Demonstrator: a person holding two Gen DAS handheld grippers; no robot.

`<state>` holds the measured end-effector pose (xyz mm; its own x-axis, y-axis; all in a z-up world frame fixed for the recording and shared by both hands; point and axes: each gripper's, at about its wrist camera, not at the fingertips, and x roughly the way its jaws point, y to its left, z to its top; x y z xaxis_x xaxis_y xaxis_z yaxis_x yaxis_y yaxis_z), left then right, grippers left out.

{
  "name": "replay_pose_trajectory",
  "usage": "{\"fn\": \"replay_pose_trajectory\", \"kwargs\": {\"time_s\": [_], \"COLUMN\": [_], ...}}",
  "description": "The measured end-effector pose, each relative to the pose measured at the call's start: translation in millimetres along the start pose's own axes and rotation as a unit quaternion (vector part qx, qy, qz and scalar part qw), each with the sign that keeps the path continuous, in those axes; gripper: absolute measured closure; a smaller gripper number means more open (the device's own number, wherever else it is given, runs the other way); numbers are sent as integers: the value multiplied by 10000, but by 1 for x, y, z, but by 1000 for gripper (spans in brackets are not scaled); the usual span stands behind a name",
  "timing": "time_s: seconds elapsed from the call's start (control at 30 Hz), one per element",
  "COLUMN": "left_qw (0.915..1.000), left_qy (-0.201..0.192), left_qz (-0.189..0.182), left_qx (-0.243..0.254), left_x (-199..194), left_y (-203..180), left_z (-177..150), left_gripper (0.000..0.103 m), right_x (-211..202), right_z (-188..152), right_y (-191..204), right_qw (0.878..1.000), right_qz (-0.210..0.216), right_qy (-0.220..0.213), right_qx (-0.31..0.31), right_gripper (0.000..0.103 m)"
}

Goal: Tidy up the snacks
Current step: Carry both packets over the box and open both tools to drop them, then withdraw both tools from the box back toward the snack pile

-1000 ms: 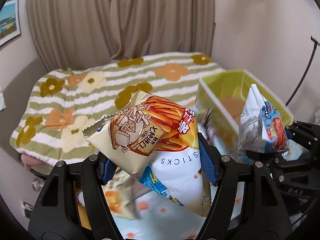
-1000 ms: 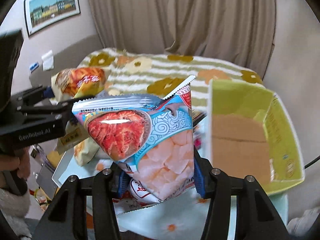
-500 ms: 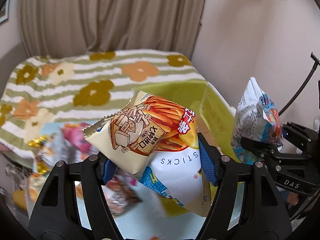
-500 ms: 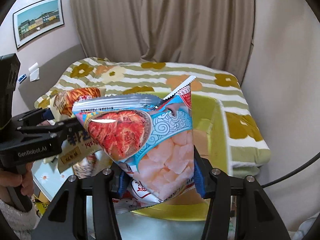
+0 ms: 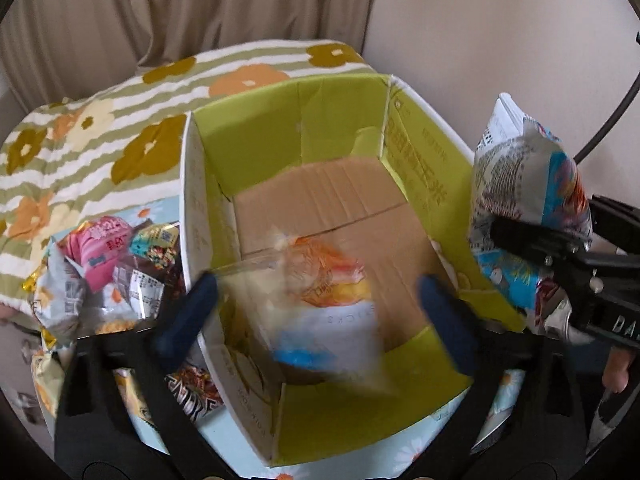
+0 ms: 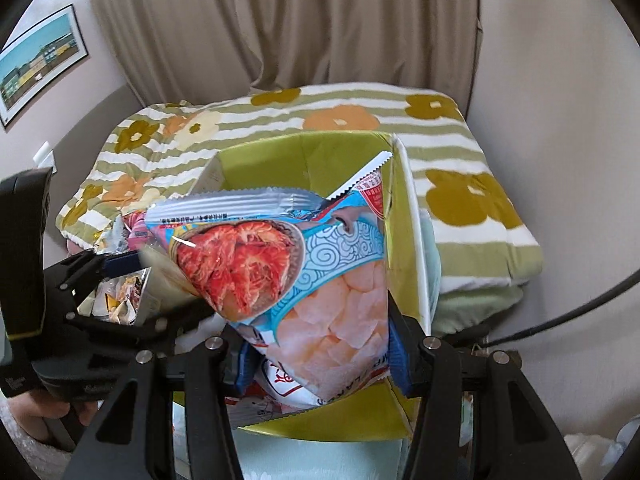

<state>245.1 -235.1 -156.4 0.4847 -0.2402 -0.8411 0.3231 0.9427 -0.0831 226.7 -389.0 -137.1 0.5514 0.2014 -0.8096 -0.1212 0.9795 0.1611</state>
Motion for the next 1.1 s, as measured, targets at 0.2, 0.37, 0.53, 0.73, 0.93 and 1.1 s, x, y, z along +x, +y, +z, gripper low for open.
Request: {"fn": "replay_pose_trajectory", "kwargs": {"time_s": [0.2, 0.37, 0.53, 0.73, 0.93, 1.1], "left_qw": [9994, 9993, 9989, 9986, 9978, 9959], "left_qy": [-10, -205, -261, -311, -408, -579], "left_qz": [288, 293, 382, 419, 445, 610], "left_qx": [171, 146, 37, -118, -278, -337], "left_x": [-14, -31, -39, -47, -59, -79], "left_y": [3, 15, 22, 28, 30, 28], "left_z": [-15, -20, -23, -29, -35, -40], "left_gripper": [0, 0, 0, 0, 0, 0], "right_x": [11, 24, 31, 20, 4, -12], "right_z": [0, 0, -6, -14, -14, -16], "right_y": [-3, 1, -1, -4, -8, -7], "right_qw": [9997, 9990, 9978, 9984, 9991, 9995], "right_qz": [17, 117, 262, 263, 148, 47], "right_qy": [223, 397, 455, 223, 174, 91], "right_qx": [139, 192, 408, 453, 368, 292], "right_gripper": [54, 54, 19, 0, 0, 0]}}
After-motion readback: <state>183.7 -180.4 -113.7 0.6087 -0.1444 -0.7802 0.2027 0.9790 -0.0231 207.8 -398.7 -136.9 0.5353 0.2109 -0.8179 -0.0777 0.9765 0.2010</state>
